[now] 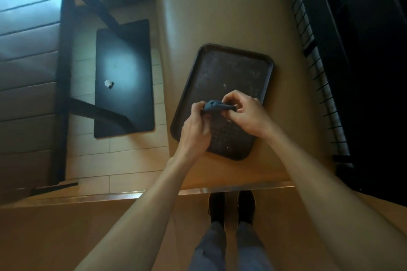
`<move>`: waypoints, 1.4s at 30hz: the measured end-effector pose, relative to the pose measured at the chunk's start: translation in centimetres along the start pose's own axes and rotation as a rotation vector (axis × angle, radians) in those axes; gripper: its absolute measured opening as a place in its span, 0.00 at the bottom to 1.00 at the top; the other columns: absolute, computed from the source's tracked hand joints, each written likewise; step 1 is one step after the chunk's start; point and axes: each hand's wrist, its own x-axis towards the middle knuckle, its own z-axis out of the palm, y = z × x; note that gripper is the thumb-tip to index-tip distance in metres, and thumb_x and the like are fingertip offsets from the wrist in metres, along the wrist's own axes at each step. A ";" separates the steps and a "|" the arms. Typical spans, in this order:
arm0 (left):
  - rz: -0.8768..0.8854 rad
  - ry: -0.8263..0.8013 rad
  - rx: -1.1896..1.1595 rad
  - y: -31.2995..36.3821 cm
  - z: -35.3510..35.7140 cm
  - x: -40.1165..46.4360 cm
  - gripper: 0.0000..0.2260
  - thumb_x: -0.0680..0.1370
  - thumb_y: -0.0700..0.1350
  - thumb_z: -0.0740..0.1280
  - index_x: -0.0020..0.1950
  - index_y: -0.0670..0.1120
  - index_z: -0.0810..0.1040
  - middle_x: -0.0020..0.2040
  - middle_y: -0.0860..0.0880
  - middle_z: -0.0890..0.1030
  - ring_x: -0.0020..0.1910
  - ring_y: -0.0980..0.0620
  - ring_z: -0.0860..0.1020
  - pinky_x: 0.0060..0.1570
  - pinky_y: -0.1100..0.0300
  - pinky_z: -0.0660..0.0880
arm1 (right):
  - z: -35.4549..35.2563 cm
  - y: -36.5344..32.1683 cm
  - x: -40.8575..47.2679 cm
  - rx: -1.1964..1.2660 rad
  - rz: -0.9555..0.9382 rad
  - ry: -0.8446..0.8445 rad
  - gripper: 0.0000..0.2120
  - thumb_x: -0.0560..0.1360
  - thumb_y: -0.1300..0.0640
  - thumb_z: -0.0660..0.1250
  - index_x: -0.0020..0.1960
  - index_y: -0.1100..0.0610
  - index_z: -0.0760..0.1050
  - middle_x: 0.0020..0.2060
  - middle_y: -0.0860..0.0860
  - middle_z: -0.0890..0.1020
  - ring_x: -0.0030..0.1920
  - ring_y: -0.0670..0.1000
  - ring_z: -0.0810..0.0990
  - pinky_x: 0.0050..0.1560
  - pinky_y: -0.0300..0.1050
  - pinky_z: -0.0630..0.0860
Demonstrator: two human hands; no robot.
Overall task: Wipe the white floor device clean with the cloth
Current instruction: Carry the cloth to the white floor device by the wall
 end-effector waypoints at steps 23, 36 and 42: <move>0.140 0.688 -0.274 14.3 -15.9 -22.2 0.14 0.85 0.53 0.56 0.69 0.51 0.68 0.53 0.50 0.82 0.49 0.55 0.83 0.46 0.58 0.82 | 5.6 -25.8 -18.8 0.286 -0.579 0.112 0.07 0.84 0.58 0.57 0.61 0.53 0.69 0.50 0.45 0.78 0.47 0.42 0.81 0.45 0.33 0.77; -0.055 1.013 -0.257 3.7 -24.3 -35.9 0.15 0.84 0.52 0.56 0.67 0.45 0.71 0.50 0.58 0.79 0.49 0.60 0.81 0.44 0.69 0.78 | 24.5 -30.0 -23.9 0.195 -0.745 -0.122 0.10 0.84 0.61 0.56 0.63 0.62 0.69 0.50 0.36 0.75 0.49 0.36 0.79 0.47 0.28 0.74; -0.138 1.093 -0.246 -3.5 -30.1 -42.7 0.13 0.84 0.50 0.57 0.66 0.46 0.72 0.47 0.59 0.79 0.44 0.64 0.81 0.39 0.73 0.75 | 35.9 -32.9 -26.9 0.152 -0.757 -0.236 0.12 0.84 0.52 0.54 0.64 0.54 0.68 0.50 0.34 0.75 0.48 0.38 0.80 0.44 0.32 0.78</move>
